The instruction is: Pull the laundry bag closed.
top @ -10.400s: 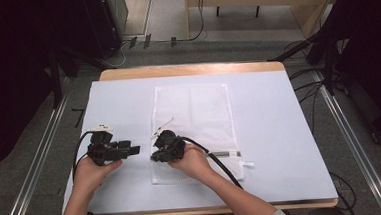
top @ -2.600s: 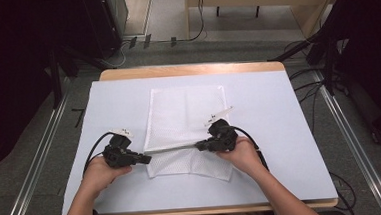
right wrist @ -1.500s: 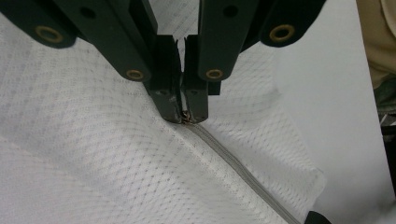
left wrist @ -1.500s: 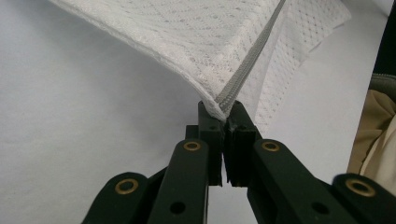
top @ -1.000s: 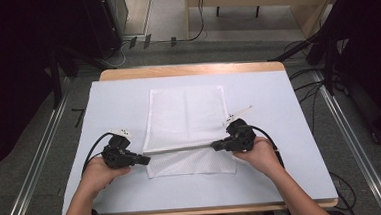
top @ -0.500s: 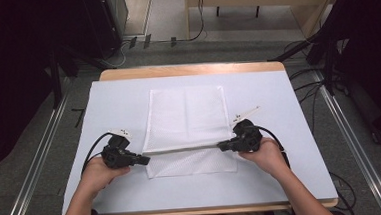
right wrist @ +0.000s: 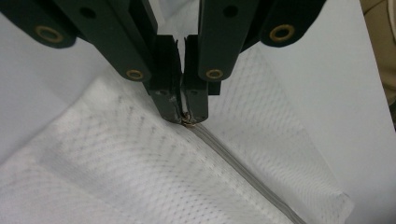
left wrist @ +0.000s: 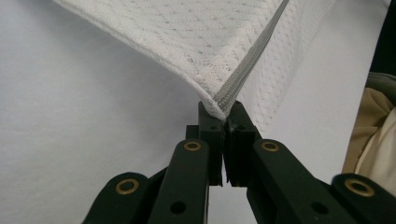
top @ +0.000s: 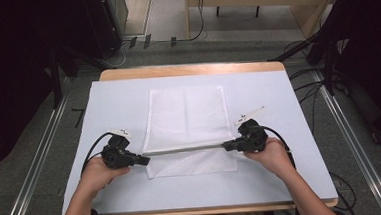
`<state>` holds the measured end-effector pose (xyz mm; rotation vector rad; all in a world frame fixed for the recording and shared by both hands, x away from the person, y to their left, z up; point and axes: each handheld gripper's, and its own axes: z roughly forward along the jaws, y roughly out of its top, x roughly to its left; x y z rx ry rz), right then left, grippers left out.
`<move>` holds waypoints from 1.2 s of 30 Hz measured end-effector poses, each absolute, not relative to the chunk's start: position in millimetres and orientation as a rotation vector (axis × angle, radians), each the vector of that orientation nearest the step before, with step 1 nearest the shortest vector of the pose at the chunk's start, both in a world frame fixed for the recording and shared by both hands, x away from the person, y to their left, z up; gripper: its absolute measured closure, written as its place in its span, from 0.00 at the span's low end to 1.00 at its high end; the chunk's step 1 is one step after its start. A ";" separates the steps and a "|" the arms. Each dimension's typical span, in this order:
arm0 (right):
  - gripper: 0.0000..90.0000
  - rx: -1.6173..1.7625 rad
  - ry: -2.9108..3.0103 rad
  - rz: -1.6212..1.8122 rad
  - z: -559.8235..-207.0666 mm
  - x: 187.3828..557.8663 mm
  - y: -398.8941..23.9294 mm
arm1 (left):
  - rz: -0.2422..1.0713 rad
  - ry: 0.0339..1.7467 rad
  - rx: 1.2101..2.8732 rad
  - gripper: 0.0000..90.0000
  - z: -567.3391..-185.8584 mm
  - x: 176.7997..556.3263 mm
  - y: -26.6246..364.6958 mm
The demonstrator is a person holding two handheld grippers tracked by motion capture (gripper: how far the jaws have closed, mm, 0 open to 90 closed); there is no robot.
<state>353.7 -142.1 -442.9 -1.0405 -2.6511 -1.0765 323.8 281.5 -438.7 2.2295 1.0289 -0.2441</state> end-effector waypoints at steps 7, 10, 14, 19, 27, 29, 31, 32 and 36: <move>0.98 -1.058 -2.639 -1.081 -442.8 353.1 -150.1 | -0.271 1.021 2.228 0.98 -440.4 324.6 280.4; 0.98 -1.076 -2.647 -1.060 -445.9 355.6 -148.0 | -0.268 1.025 2.235 0.97 -441.7 326.0 278.3; 0.98 -1.070 -2.643 -1.053 -447.7 356.0 -147.0 | -0.257 1.052 2.238 0.95 -443.5 326.8 276.7; 0.91 -1.056 -2.653 -1.107 -447.2 355.3 -145.9 | -0.233 1.034 2.229 0.82 -440.1 327.4 274.4; 0.69 -1.055 -2.661 -1.186 -444.6 352.7 -142.8 | -0.145 1.039 2.158 0.55 -432.4 327.7 276.2; 0.63 -1.065 -2.677 -1.228 -443.5 353.0 -144.6 | -0.116 1.045 2.130 0.49 -430.9 327.9 279.1; 0.58 -1.088 -2.682 -1.254 -442.9 354.1 -148.1 | -0.071 1.057 2.100 0.44 -429.6 328.5 283.3; 0.54 -1.107 -2.681 -1.268 -443.0 354.5 -149.8 | -0.054 1.065 2.088 0.41 -429.2 328.8 284.6; 0.48 -1.177 -2.686 -1.302 -445.0 357.6 -157.7 | 0.007 1.098 2.066 0.40 -427.5 329.6 289.2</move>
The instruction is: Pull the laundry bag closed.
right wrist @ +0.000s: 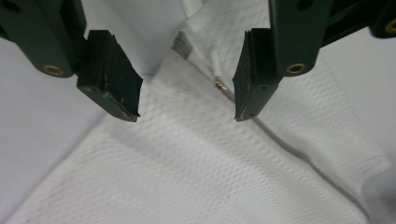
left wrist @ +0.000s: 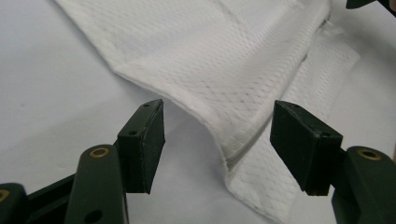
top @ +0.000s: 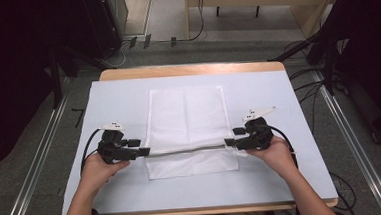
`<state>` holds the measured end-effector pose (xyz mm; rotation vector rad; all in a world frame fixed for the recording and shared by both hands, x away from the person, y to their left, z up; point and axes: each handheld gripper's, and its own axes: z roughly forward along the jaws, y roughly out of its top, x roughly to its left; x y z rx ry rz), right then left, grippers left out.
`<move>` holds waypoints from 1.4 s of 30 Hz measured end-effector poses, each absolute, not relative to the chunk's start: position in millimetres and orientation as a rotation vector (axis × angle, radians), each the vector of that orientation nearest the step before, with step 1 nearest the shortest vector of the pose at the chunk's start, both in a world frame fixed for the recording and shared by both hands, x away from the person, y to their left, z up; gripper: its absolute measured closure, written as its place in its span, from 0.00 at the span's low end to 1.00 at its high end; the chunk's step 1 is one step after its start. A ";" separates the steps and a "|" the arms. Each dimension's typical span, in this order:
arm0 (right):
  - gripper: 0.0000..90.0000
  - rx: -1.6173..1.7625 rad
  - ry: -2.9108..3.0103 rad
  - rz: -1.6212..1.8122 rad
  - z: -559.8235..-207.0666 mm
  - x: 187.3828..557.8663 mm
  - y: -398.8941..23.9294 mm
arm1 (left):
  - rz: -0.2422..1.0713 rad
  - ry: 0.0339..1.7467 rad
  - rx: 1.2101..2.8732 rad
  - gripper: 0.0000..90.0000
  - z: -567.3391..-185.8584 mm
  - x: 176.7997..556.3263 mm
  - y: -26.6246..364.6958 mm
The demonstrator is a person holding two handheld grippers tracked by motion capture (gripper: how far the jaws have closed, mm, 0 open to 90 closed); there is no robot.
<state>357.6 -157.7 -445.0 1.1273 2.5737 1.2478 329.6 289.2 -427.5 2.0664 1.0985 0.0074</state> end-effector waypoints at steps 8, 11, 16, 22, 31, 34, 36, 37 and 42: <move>0.41 1.212 2.463 1.248 -447.4 363.4 -172.3 | 0.058 1.172 2.039 0.39 -428.8 332.9 296.8; 0.39 1.241 2.428 1.227 -449.5 366.0 -176.5 | 0.077 1.191 2.024 0.38 -428.2 334.2 302.0; 0.37 1.284 2.389 1.188 -452.5 369.7 -186.3 | 0.107 1.219 2.000 0.38 -427.9 335.4 310.2; 0.32 1.270 2.325 1.158 -453.1 370.2 -195.3 | 0.140 1.239 1.977 0.36 -428.3 336.0 315.9; 0.28 1.269 2.296 1.125 -456.0 373.0 -209.6 | 0.198 1.276 1.960 0.34 -430.5 338.3 322.4; 0.27 1.291 2.297 1.125 -457.0 374.6 -214.1 | 0.205 1.287 1.964 0.33 -431.5 339.3 324.1; 0.27 1.306 2.296 1.121 -457.8 375.3 -215.5 | 0.215 1.297 1.964 0.33 -432.5 339.6 324.0; 0.27 1.306 2.296 1.118 -458.2 375.5 -215.8 | 0.221 1.299 1.968 0.33 -432.8 339.5 324.0; 0.27 1.316 2.304 1.103 -459.3 376.1 -216.1 | 0.241 1.310 1.970 0.32 -434.7 339.4 324.8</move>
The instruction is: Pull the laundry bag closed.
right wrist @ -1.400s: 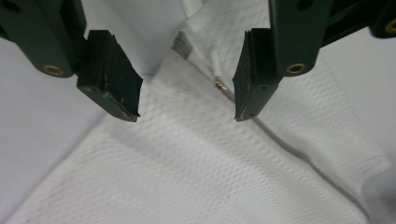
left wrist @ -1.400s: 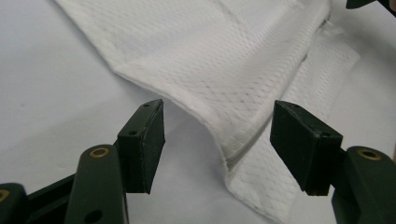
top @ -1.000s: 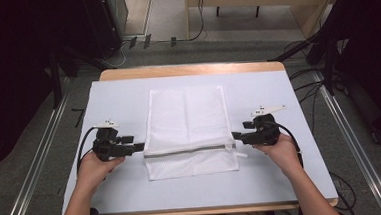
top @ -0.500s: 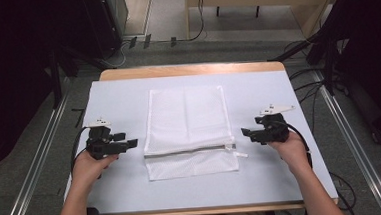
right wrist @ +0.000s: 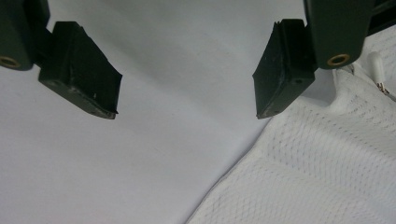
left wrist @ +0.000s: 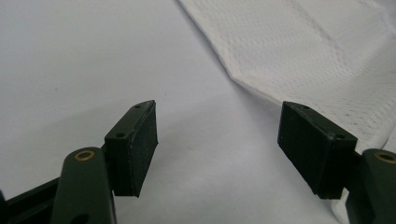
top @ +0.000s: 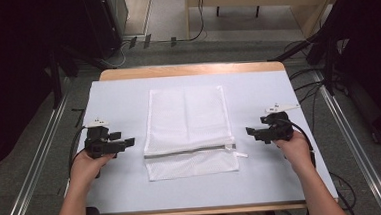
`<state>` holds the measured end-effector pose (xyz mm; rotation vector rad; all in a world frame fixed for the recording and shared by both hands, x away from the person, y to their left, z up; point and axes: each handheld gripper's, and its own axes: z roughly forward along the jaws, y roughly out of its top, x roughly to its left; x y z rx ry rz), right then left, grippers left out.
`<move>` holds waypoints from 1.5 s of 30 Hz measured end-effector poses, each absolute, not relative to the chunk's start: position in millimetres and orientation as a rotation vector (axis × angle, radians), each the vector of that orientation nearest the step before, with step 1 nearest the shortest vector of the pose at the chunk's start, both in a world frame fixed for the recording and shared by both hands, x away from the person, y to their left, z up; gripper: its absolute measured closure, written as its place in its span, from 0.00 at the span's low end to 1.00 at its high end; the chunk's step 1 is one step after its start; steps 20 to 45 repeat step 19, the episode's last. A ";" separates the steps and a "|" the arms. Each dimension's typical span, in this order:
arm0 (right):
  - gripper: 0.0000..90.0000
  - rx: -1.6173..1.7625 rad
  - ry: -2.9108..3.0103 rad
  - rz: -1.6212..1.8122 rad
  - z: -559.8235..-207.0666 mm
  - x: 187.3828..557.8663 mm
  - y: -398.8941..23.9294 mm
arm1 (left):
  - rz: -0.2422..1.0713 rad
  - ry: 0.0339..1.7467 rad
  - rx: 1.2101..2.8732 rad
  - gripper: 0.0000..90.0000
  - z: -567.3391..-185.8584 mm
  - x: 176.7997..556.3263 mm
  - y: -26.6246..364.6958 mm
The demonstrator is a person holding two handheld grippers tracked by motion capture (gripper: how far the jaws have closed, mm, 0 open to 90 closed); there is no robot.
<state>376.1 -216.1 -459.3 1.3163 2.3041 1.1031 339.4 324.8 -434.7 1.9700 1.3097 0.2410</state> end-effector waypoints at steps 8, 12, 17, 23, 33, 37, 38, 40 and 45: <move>0.27 1.322 2.318 1.083 -461.1 376.4 -214.7 | 0.240 1.318 1.984 0.32 -436.9 340.0 324.1; 0.27 1.321 2.327 1.076 -461.7 376.7 -214.4 | 0.236 1.321 1.990 0.32 -437.5 340.2 324.1; 0.27 1.321 2.339 1.065 -463.0 377.1 -213.5 | 0.245 1.330 1.995 0.31 -438.7 340.7 323.5; 0.27 1.317 2.344 1.059 -464.0 377.4 -213.2 | 0.243 1.332 1.997 0.31 -439.1 341.0 323.7; 0.27 1.317 2.344 1.059 -464.0 377.4 -213.2 | 0.243 1.332 1.997 0.31 -439.1 341.0 323.7; 0.27 1.317 2.344 1.059 -464.0 377.4 -213.2 | 0.243 1.332 1.997 0.31 -439.1 341.0 323.7; 0.27 1.317 2.344 1.059 -464.0 377.4 -213.2 | 0.243 1.332 1.997 0.31 -439.1 341.0 323.7; 0.27 1.317 2.344 1.059 -464.0 377.4 -213.2 | 0.243 1.332 1.997 0.31 -439.1 341.0 323.7; 0.27 1.317 2.344 1.059 -464.0 377.4 -213.2 | 0.243 1.332 1.997 0.31 -439.1 341.0 323.7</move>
